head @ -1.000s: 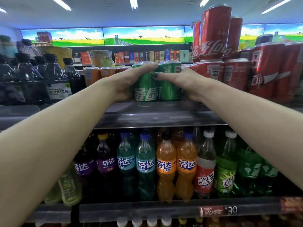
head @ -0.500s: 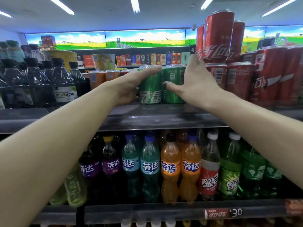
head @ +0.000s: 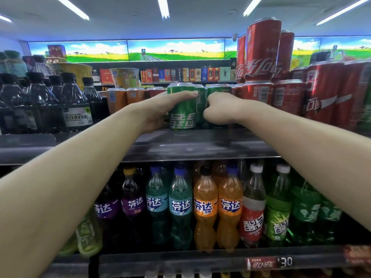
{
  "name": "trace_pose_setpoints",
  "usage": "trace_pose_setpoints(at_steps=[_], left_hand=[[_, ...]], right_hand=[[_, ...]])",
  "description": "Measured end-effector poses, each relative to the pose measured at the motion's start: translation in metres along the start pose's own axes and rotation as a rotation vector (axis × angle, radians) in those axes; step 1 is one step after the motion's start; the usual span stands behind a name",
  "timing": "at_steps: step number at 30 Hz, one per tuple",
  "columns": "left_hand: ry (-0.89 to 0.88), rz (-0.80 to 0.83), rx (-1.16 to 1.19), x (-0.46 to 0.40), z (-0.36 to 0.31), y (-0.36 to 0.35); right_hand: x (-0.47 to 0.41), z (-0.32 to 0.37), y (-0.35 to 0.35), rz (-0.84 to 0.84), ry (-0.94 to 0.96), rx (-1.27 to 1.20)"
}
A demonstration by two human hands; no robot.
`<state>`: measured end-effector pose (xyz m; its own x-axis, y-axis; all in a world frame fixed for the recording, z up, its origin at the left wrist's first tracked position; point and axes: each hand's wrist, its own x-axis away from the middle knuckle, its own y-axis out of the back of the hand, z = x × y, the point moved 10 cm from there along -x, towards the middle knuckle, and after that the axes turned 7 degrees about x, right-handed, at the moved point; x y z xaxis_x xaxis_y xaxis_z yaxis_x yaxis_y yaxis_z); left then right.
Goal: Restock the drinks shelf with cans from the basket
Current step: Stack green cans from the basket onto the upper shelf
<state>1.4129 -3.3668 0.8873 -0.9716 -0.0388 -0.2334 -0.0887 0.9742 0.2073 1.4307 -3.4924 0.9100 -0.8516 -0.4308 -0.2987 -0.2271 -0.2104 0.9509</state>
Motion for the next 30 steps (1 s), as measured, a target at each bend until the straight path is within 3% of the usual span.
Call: trace_pose_setpoints(at_steps=[8, 15, 17, 20, 24, 30], left_hand=[[0.006, 0.031, -0.016, 0.003, 0.001, -0.005], [0.005, 0.012, -0.018, 0.008, 0.000, -0.005], [0.011, -0.004, -0.040, 0.007, 0.001, -0.004], [0.017, -0.038, -0.078, 0.005, 0.003, 0.000], [0.030, -0.054, -0.079, 0.004, 0.004, 0.001], [0.043, -0.073, -0.041, -0.001, 0.008, 0.006]], right_hand=[[-0.033, -0.021, -0.009, 0.037, -0.080, -0.011], [-0.036, -0.009, -0.017, 0.069, -0.043, -0.021], [-0.033, -0.010, -0.012, 0.030, -0.054, -0.082], [-0.029, -0.017, 0.001, -0.064, -0.079, -0.372], [-0.024, -0.007, -0.001, -0.021, 0.009, -0.727], [-0.032, -0.002, -0.029, 0.096, 0.032, -0.678]])
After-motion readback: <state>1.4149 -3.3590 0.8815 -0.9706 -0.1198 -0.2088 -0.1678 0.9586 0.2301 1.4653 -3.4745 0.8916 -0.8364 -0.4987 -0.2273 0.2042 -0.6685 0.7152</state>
